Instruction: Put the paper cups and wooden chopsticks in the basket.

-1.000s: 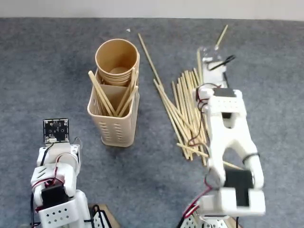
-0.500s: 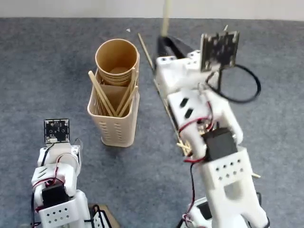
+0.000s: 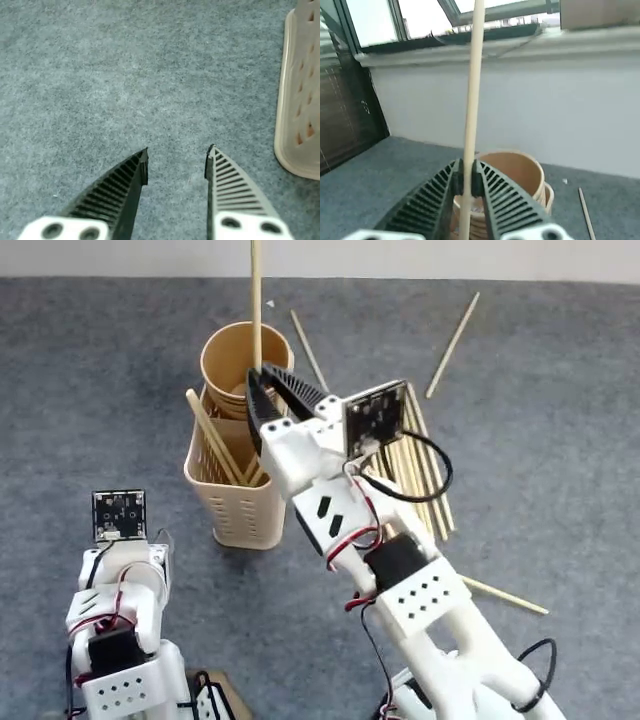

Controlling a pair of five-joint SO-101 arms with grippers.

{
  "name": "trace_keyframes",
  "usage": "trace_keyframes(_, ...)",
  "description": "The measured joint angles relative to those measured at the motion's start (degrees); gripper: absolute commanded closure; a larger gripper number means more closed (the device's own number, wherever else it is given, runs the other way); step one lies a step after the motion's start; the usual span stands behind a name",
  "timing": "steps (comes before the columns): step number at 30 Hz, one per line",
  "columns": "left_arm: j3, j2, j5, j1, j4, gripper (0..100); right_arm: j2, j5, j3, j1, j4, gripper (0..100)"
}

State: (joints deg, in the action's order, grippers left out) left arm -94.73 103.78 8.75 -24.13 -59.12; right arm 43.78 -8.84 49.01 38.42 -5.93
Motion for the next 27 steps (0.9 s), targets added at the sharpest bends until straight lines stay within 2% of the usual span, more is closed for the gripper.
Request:
trace_keyframes(2,0.00,0.00,0.00,0.00,0.00,79,0.09,0.00,0.26,0.00,0.00,86.6)
trace_keyframes(9,0.00,0.00,0.00,0.00,0.00,79,0.09,0.00,0.44,0.09,-0.35,86.5)
trace_keyframes(12,0.00,0.00,0.00,0.00,0.00,79,0.44,1.14,0.26,-0.18,3.43,86.5)
trace_keyframes(15,0.00,0.00,0.00,0.00,0.00,79,1.49,6.42,-3.69,-1.76,15.30,86.5)
trace_keyframes(20,0.00,0.00,0.00,0.00,0.00,79,0.79,12.92,-20.66,-11.52,47.47,86.5)
trace_keyframes(24,0.00,0.00,0.00,0.18,0.00,79,-7.12,23.91,-34.55,-22.59,69.54,86.5)
trace_keyframes(27,0.00,0.00,0.00,0.18,0.00,79,-15.38,33.32,-36.13,-27.60,77.71,86.5)
